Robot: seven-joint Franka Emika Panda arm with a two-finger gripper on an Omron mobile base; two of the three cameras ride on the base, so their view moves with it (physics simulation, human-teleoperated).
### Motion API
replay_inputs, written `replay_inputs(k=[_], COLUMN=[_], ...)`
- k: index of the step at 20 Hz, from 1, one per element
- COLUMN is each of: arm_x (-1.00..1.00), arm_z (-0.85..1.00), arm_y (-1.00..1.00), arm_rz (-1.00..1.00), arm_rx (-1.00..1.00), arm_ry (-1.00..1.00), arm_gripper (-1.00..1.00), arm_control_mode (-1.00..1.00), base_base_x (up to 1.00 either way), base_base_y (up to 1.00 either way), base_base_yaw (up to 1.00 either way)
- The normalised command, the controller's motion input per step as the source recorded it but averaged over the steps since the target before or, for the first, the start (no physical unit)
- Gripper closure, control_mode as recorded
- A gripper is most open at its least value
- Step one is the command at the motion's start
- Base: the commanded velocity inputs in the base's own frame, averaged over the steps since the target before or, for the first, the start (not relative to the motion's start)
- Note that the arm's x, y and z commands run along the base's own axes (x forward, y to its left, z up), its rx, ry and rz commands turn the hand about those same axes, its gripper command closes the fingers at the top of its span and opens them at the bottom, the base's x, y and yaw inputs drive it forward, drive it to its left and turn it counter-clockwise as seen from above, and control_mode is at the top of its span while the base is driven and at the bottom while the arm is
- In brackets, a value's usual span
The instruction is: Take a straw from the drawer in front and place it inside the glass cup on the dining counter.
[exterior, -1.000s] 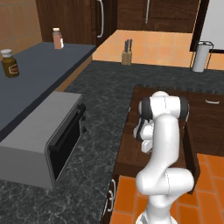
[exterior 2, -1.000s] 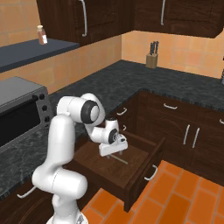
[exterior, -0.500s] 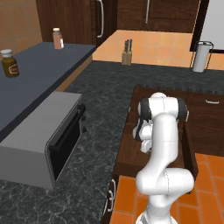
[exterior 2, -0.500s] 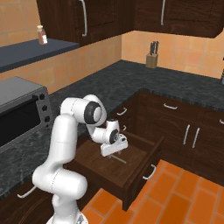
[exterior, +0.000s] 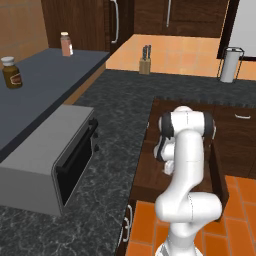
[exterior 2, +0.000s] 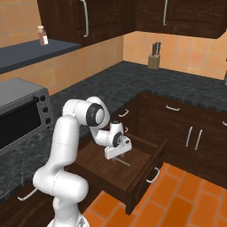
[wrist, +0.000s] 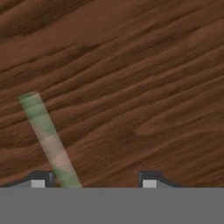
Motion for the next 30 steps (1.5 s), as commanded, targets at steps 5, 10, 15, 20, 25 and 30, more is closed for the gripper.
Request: replay_inputs(k=[5,10,15,20,25,30], arm_x=[-0.07,0.0,-0.01,-0.16,-0.2,-0.3], arm_z=[-0.43,-0.08,0.0,0.18,0.8,1.0], arm_y=[-0.16,-0.16,-0.06,0.0,0.0,0.0], arm_rz=[0.03,0.0,0.0,-0.03,-0.09,-0.09], arm_rx=[0.0,0.01,0.04,0.04,0.03,0.01], arm_ry=[-0.05,-0.06,-0.01,-0.01,-0.04,-0.06], arm_gripper=[1.0,1.0,1.0,1.0,1.0,1.0], arm_control_mode=[-1.0,-1.0,-1.0,-1.0,-1.0,-1.0], base_base_x=[0.0,0.0,0.0,0.0,0.0,0.0], base_base_y=[0.0,0.0,0.0,0.0,0.0,0.0], base_base_yaw=[0.0,0.0,0.0,0.0,0.0,0.0])
